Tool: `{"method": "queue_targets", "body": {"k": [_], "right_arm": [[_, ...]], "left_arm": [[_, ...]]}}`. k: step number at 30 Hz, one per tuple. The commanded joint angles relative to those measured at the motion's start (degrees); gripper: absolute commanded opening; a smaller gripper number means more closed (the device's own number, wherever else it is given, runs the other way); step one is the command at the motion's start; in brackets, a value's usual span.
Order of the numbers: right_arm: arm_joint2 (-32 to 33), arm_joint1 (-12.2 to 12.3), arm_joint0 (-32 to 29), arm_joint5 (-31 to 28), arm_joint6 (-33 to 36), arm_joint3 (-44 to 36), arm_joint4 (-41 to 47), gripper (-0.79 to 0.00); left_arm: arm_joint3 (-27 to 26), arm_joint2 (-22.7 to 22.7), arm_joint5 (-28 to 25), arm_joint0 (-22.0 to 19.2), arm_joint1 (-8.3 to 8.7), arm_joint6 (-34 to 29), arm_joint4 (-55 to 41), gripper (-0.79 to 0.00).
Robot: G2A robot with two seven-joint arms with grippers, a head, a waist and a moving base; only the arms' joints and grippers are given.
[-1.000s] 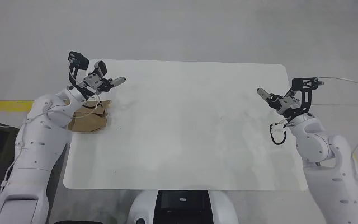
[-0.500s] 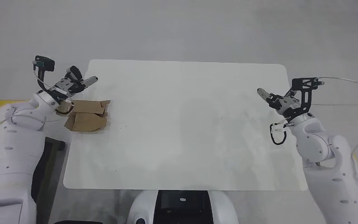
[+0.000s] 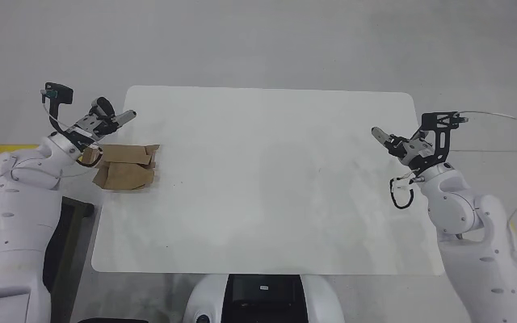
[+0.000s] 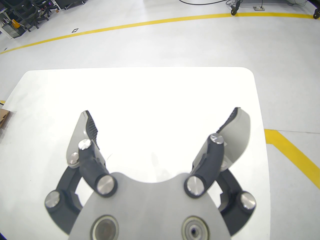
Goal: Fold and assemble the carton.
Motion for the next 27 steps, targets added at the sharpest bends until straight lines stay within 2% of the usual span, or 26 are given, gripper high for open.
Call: {"method": "queue_targets", "body": {"k": [1, 8, 10, 19, 27], "right_arm": [[0.0, 0.0, 0.0, 0.0, 0.0, 0.0, 0.0, 0.0], [0.0, 0.0, 0.0, 0.0, 0.0, 0.0, 0.0, 0.0], [0.0, 0.0, 0.0, 0.0, 0.0, 0.0, 0.0, 0.0], [0.0, 0.0, 0.0, 0.0, 0.0, 0.0, 0.0, 0.0], [0.0, 0.0, 0.0, 0.0, 0.0, 0.0, 0.0, 0.0]], "left_arm": [[0.0, 0.0, 0.0, 0.0, 0.0, 0.0, 0.0, 0.0], [0.0, 0.0, 0.0, 0.0, 0.0, 0.0, 0.0, 0.0], [1.1, -1.0, 1.4, 0.8, 0.1, -0.1, -3.2, 0.0], [7.6, -7.8, 5.4, 1.0, 2.43, -12.2, -15.8, 0.0], [16.4, -11.2, 8.1, -3.2, 3.82, -24.2, -27.9, 0.0]]}}
